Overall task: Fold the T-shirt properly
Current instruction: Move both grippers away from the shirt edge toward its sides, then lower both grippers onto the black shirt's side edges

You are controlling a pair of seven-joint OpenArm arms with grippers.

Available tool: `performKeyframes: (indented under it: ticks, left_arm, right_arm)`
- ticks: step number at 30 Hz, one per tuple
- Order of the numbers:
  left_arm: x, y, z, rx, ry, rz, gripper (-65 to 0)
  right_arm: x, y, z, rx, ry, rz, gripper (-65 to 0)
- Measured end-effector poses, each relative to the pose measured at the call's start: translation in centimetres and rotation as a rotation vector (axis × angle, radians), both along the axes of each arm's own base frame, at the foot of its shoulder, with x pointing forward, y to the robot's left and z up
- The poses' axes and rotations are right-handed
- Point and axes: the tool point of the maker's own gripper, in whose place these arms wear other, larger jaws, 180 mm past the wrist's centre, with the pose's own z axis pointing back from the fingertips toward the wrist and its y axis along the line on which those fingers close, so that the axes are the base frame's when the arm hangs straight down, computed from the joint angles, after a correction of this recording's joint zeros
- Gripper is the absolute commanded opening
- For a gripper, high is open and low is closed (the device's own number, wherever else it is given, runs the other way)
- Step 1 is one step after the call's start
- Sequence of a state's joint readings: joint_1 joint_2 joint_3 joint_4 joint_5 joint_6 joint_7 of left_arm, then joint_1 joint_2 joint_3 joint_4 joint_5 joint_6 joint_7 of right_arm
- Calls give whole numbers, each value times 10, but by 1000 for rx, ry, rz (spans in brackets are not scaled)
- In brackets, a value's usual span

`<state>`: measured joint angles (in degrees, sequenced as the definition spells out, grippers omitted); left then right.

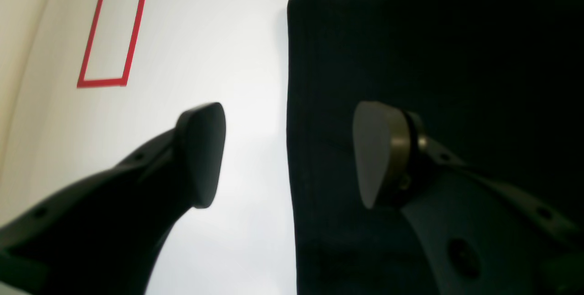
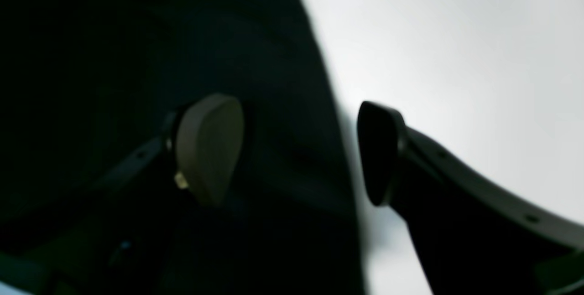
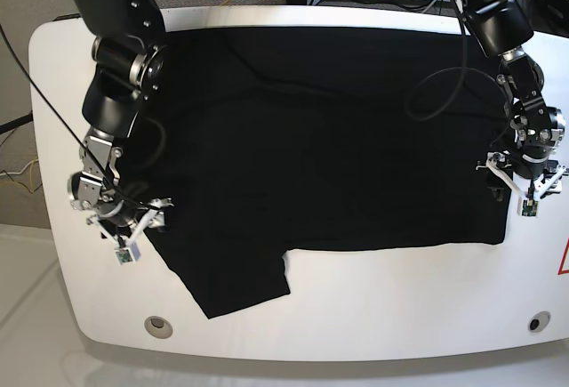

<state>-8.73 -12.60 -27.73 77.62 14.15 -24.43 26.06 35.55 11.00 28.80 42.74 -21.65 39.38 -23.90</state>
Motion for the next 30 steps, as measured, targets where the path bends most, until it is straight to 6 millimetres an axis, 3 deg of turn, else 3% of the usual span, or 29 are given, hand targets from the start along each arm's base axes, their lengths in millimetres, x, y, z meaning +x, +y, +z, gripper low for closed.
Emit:
performKeyframes:
  ticks: [5,14,22,30]
  left_arm:
    - [-2,1,-2,0,5,3,-230]
    - [-6,2,-5,2,15,4,-230]
    - [-7,3,-6,3,17,4,-230]
    - [-8,9,-2,19,18,4,-230]
  right_arm:
    - [15,10,-2,70,-34,-3,-232]
    - [31,-2,4,119,-98,-85,-232]
    - [36,-2,8,143,-152,-98,-232]
    - [32,-14,4,123,-156,-129,-232]
